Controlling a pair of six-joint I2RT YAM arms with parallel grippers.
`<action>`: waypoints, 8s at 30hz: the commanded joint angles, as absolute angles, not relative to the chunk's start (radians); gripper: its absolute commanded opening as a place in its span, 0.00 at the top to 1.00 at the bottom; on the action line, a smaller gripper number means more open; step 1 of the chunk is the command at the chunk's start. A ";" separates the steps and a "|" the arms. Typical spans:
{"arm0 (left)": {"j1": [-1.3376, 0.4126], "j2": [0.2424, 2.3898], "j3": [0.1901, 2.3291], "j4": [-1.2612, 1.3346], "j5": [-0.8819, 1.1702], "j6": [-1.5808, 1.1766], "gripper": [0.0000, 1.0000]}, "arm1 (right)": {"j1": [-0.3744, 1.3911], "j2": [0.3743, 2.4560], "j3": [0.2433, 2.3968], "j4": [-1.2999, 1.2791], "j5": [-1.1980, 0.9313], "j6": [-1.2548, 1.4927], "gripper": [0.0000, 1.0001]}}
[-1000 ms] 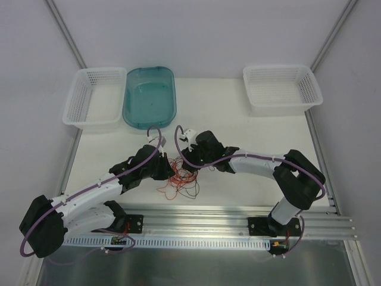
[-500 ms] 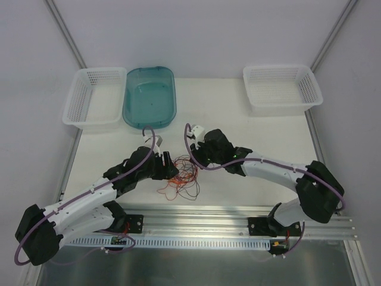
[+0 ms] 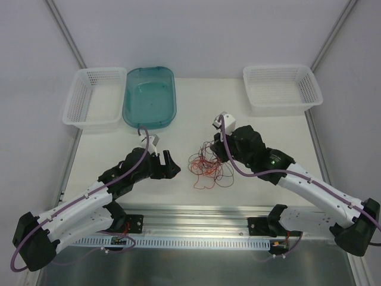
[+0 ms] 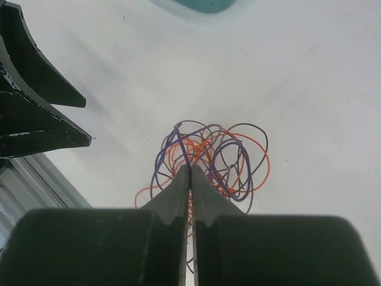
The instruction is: Untangle the cables
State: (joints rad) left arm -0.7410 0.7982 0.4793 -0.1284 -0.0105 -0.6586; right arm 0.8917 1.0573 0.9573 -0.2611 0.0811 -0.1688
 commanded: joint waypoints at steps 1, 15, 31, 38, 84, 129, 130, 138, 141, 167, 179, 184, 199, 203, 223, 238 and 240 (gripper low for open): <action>-0.752 0.796 0.476 -0.091 -0.031 -0.652 0.17 | 0.888 1.016 0.971 -0.308 0.114 -0.156 0.99; -0.753 1.216 0.549 0.297 0.119 -0.788 0.19 | 0.888 0.966 0.943 -0.253 0.037 -0.138 0.99; -0.848 1.664 0.698 0.568 0.238 -0.959 0.32 | 0.890 0.973 0.902 -0.181 0.008 -0.097 0.99; -0.861 1.749 0.707 0.568 0.144 -0.992 0.99 | 0.890 0.963 0.877 -0.173 0.009 -0.080 0.99; -0.545 0.831 0.405 -0.298 -0.361 -0.741 1.00 | 0.506 0.752 1.005 -0.743 0.598 0.080 0.99; -0.380 0.787 0.759 -0.549 -0.160 -0.299 0.01 | 0.170 1.367 1.795 -0.454 0.390 -0.069 0.99; -0.380 0.788 0.758 -0.549 -0.163 -0.299 0.01 | 0.161 1.414 1.818 -0.407 0.390 -0.078 0.99; -0.371 0.825 0.753 -0.549 -0.164 -0.291 0.01 | 0.051 1.640 2.027 -0.118 0.307 -0.136 0.96; -0.367 0.833 0.753 -0.549 -0.167 -0.293 0.01 | 0.020 1.755 2.107 -0.043 0.252 -0.150 0.96; -0.342 0.927 0.753 -0.543 -0.144 -0.282 0.01 | -0.090 2.281 2.163 -0.026 0.201 -0.157 0.68; -0.331 0.891 0.755 -0.543 -0.078 -0.310 0.01 | -0.043 1.979 2.048 -0.248 0.097 -0.098 0.08; -0.331 0.845 0.750 -0.545 -0.051 -0.325 0.01 | 0.050 1.784 1.807 -0.366 0.008 -0.002 0.03; -0.396 0.897 0.709 -0.486 0.117 -0.419 0.01 | 0.549 1.267 1.065 -0.333 -0.127 0.146 0.00; -0.517 0.943 0.751 -0.483 0.103 -0.266 0.01 | 0.630 1.195 0.954 -0.316 -0.124 0.126 0.00; -0.621 1.071 0.784 -0.511 0.221 0.446 0.25 | 0.693 0.985 0.773 -0.267 -0.147 0.098 0.01; -0.620 1.224 0.802 -0.526 0.158 0.479 0.53 | 0.695 1.029 0.767 -0.226 -0.176 0.117 0.01; -0.620 1.232 0.804 -0.528 0.164 0.474 0.71 | 0.696 1.031 0.765 -0.222 -0.181 0.123 0.01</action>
State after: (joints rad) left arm -0.6098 1.2209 0.7757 -0.5148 0.1478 0.4564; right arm 0.6903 1.0264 0.7731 -0.2714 -0.1547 0.1059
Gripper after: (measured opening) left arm 0.327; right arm 0.991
